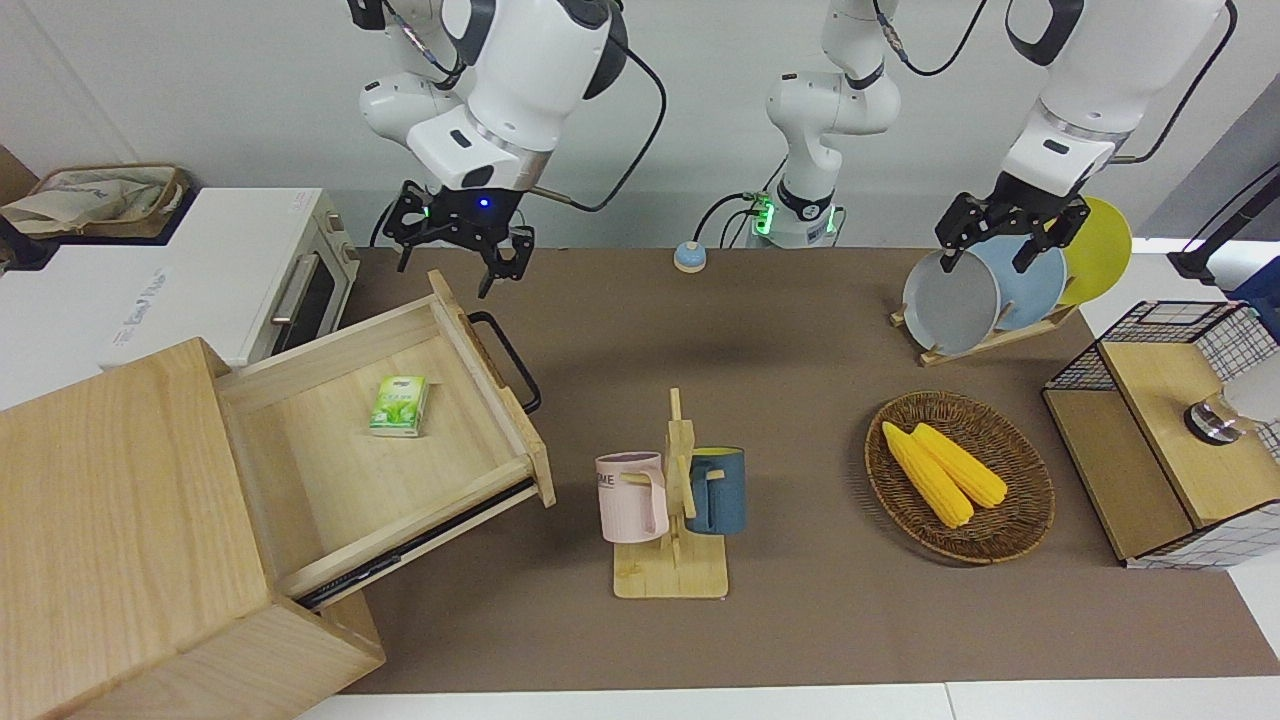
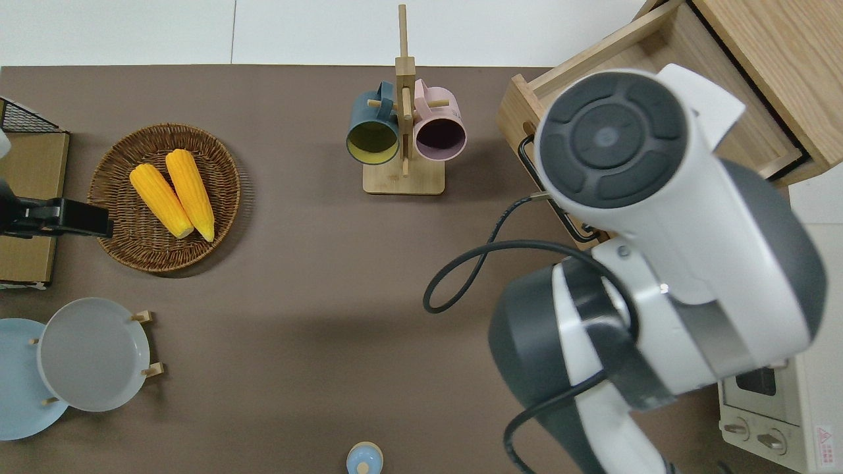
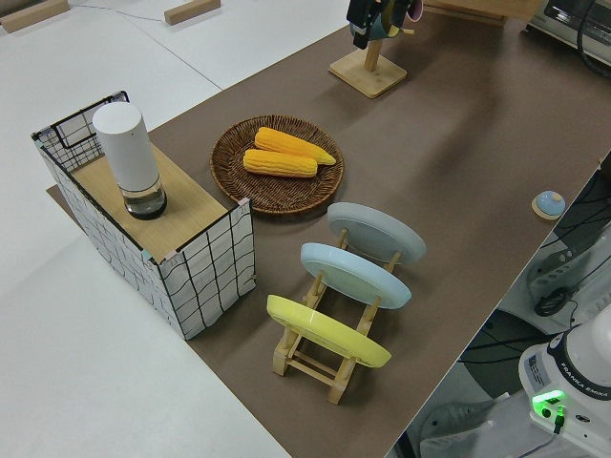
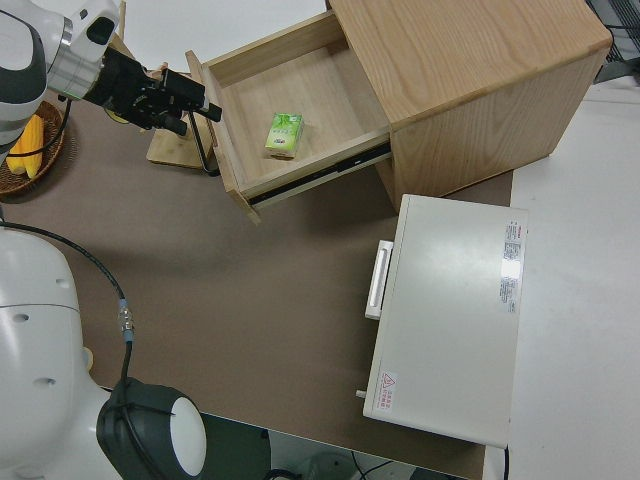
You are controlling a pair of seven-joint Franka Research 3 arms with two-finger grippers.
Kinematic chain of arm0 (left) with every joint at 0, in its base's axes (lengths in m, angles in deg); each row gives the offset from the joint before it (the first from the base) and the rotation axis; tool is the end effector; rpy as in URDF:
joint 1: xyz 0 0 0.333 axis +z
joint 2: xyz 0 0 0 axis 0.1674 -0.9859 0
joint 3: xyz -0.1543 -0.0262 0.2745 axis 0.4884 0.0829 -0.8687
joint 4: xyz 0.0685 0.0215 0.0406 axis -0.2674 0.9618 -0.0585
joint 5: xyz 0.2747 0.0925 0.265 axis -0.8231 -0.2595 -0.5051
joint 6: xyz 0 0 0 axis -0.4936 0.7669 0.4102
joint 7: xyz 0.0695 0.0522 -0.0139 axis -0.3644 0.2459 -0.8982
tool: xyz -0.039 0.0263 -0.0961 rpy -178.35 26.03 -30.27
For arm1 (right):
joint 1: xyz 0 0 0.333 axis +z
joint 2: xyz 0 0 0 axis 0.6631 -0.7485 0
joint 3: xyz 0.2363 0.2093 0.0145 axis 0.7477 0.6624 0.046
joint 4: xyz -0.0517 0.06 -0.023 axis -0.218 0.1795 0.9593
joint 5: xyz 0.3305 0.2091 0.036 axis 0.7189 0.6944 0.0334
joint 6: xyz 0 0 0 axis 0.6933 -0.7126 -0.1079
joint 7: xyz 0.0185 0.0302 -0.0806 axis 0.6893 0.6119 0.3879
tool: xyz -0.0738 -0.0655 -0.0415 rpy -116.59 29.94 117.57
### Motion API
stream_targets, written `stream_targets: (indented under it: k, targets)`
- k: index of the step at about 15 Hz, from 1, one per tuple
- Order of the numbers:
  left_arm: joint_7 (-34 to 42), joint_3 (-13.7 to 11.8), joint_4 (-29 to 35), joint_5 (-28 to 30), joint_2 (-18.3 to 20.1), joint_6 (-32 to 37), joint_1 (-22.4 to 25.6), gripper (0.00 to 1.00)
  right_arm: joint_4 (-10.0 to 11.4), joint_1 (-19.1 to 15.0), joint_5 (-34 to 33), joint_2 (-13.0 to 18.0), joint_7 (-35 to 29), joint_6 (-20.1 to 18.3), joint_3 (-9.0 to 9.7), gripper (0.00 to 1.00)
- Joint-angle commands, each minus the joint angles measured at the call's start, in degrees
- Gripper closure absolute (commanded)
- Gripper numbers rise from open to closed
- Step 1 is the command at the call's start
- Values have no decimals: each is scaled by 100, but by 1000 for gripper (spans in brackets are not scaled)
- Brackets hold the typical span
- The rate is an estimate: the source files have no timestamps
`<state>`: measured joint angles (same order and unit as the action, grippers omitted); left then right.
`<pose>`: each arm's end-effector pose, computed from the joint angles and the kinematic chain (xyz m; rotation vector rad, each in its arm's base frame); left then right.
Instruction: Slide drawer open with right arm
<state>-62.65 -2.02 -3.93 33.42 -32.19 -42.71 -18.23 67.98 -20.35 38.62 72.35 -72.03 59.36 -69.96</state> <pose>0.5670 -0.0022 0.6385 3.1278 -0.0750 0.0397 0.5842 0.2014 0.6285 2.6590 -0.0047 0.1485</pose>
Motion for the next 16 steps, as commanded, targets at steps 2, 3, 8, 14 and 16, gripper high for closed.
stream_targets:
  k: [2, 3, 8, 14, 16]
  targets:
    - [43, -95, -117, -72, -76, -2, -99, 2, 91, -895, 1261, 385, 317, 143, -32, 15]
    - [43, -95, -117, -72, -76, -2, -99, 5, 91, -1071, 1420, 411, 448, 143, -32, 15]
    - [43, -95, -117, -72, -76, -2, -99, 5, 143, -1766, 2403, 473, 722, 354, -216, 15]
    - [43, -95, -117, -72, -76, -2, -99, 5, 345, -2241, 3002, 456, 1450, 696, -472, 15]
    - [43, -95, -117, -72, -76, -2, -99, 5, 451, -2391, 3170, 420, 1809, 845, -481, 15]
